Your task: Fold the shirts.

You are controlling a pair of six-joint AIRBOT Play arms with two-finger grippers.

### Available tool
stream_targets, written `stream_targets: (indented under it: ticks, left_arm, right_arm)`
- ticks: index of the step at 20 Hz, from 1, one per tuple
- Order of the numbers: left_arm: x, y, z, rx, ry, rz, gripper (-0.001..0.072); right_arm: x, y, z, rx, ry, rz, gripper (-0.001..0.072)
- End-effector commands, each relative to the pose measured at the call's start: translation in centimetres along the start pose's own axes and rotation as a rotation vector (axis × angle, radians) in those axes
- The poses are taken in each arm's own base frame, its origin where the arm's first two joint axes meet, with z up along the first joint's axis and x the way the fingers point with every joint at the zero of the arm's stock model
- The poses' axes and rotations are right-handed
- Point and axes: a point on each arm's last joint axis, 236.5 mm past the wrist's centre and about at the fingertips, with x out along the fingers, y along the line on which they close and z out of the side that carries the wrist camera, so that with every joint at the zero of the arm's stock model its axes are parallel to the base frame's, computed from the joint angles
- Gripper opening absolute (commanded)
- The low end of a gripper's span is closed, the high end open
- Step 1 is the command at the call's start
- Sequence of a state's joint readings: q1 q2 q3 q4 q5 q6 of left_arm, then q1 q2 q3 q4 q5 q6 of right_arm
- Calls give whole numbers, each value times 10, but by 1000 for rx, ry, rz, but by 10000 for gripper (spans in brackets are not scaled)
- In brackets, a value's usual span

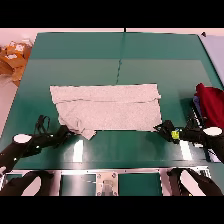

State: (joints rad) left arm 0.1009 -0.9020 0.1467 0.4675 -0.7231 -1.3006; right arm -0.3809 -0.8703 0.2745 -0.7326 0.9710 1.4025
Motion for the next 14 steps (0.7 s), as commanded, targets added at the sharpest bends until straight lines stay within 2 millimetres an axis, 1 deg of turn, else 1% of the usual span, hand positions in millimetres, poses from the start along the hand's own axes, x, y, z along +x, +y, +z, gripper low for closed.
stream_targets:
  ticks: [1,2,4,5,6,7,9,11,12,14]
  left_arm:
    - [2,-3,8,43,-13,-3,21]
    - [0,-10,6,81,12,-11,21]
    - [-10,-23,-10,196,133,-2,21]
    - [-18,-25,-19,229,199,26,20]
    - [-25,-25,-22,254,239,52,21]
    - [-30,-27,-25,274,266,64,21]
    - [-33,-33,-22,287,264,60,21]
    - [-33,-33,-22,288,265,59,21]
    - [-34,-33,-26,288,283,58,21]
    - [-37,-29,-31,303,309,71,21]
  right_arm:
    - [0,0,1,-1,-3,-1,407]
    - [0,-1,0,-3,-2,-4,407]
    - [-1,-6,-3,-18,15,-25,408]
    - [-1,-11,-6,-37,30,-49,408]
    - [-3,-15,-9,-45,45,-72,411]
    - [-3,-18,-9,-33,47,-81,434]
    - [-1,-14,-3,-2,10,-59,442]
    - [6,-9,8,83,-61,-1,442]
    - [9,-10,13,116,-93,13,435]
    - [12,-16,20,166,-138,20,396]
